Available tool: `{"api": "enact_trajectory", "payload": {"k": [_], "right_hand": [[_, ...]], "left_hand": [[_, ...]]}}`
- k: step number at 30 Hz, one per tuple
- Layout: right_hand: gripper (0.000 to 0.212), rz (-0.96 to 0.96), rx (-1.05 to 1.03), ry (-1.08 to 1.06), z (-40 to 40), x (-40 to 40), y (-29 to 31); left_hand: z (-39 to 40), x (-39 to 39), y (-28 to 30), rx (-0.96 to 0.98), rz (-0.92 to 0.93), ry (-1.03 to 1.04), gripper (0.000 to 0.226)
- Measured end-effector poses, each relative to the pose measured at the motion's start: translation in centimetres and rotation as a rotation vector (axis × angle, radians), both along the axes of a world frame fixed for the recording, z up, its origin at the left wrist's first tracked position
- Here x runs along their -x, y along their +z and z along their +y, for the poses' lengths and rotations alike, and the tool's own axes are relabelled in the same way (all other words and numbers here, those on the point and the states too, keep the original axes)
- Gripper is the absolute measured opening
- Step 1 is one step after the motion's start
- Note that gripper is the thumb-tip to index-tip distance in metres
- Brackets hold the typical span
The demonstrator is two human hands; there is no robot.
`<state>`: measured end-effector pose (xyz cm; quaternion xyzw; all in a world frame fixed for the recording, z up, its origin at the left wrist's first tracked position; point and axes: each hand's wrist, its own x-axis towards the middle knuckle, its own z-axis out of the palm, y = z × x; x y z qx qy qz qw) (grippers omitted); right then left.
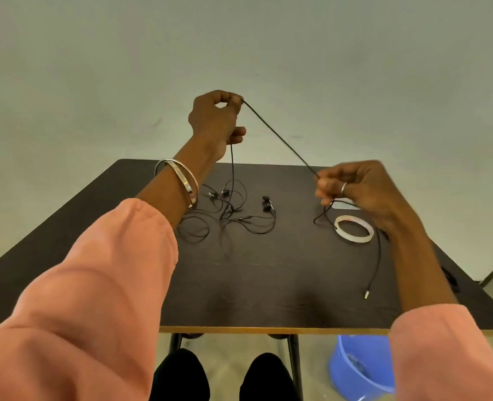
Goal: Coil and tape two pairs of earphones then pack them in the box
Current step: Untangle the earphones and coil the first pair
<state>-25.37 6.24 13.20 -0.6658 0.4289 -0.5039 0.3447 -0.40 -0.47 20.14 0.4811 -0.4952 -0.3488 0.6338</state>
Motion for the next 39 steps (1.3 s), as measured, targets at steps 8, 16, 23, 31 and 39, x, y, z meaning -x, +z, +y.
{"api": "enact_trajectory", "payload": {"k": [8, 16, 23, 31, 39], "right_hand": [[0.029, 0.353, -0.110, 0.290, -0.5, -2.7, -2.5], [0.031, 0.062, 0.072, -0.147, -3.3, -5.1, -0.6], [0.026, -0.040, 0.075, 0.077, -4.1, -9.6, 2.9], [0.012, 0.098, 0.024, 0.053, -5.7, -8.1, 0.6], [0.019, 0.012, -0.064, 0.153, -7.4, -6.5, -0.5]], "left_hand": [[1.6, -0.8, 2.0, -0.199, 0.605, -0.442, 0.025], [1.8, -1.1, 3.2, -0.157, 0.078, -0.518, 0.016], [2.5, -1.1, 3.5, 0.006, -0.132, -0.588, 0.025], [2.1, -4.9, 5.0, 0.172, 0.212, -0.276, 0.023], [1.6, -6.4, 4.5, 0.219, 0.506, -0.167, 0.016]]}}
